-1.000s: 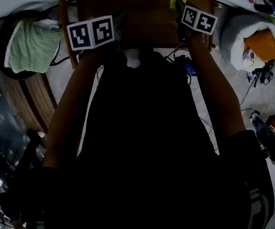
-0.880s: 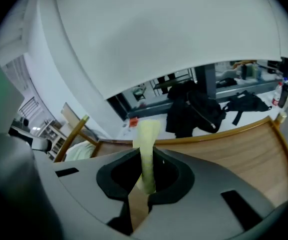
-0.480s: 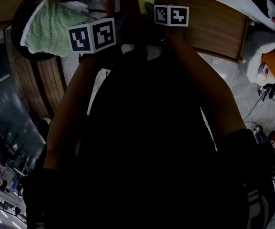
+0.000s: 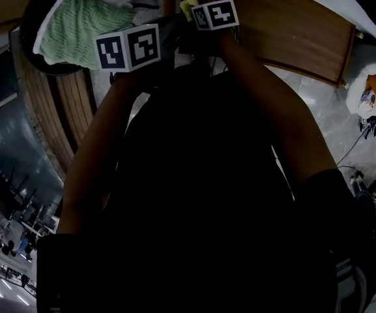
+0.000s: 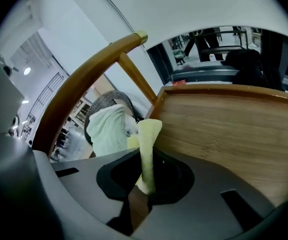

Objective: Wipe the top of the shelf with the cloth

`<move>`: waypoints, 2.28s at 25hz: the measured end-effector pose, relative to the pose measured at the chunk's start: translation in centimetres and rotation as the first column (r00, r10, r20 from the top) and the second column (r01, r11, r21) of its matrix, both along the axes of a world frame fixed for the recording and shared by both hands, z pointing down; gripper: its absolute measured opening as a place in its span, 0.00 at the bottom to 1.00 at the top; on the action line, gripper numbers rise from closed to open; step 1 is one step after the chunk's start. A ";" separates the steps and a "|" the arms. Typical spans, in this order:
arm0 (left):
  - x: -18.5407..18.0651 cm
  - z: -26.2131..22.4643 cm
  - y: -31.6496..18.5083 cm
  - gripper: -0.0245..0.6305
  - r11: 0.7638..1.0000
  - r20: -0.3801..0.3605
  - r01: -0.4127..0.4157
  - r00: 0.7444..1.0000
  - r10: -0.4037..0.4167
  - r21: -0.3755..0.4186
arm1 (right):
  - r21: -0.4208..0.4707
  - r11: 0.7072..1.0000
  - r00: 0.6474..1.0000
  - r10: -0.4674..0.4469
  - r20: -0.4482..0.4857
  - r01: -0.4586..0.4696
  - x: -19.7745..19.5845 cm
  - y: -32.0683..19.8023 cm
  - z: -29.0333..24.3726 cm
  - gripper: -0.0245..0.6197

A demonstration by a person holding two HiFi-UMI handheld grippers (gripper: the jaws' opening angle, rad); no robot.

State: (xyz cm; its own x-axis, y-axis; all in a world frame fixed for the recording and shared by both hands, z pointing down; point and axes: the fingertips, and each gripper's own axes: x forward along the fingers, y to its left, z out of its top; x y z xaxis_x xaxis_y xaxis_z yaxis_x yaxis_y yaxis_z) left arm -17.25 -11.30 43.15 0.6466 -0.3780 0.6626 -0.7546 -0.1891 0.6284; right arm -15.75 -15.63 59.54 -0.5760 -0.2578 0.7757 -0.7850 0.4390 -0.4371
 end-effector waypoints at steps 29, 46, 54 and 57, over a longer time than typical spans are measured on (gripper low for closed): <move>20.9 1.3 2.1 0.06 0.980 -0.069 -0.194 0.979 0.191 -0.037 | -0.019 1.000 0.992 0.005 -0.123 -0.007 24.6 3.0 -0.2 0.12; 33.4 2.6 2.7 0.06 0.961 -0.089 -0.275 0.958 0.271 -0.029 | 0.002 0.984 0.966 0.178 -0.185 -0.180 42.7 4.7 -0.6 0.12; 37.9 3.1 4.3 0.06 0.953 -0.109 -0.302 0.949 0.297 -0.032 | 0.029 0.966 0.940 0.257 -0.226 -0.257 49.3 5.5 -1.2 0.12; 38.7 3.1 4.5 0.06 0.953 -0.114 -0.302 0.948 0.297 -0.030 | 0.039 0.956 0.922 0.289 -0.256 -0.289 51.2 5.7 -1.4 0.12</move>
State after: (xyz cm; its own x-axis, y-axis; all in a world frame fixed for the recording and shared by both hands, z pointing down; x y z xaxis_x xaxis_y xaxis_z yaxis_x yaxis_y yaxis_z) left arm 21.50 -6.76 46.22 0.7931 -0.1261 0.5959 -0.5957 -0.3648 0.7156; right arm 35.49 -9.95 58.17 -0.2582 -0.3833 0.8868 -0.9630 0.1761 -0.2042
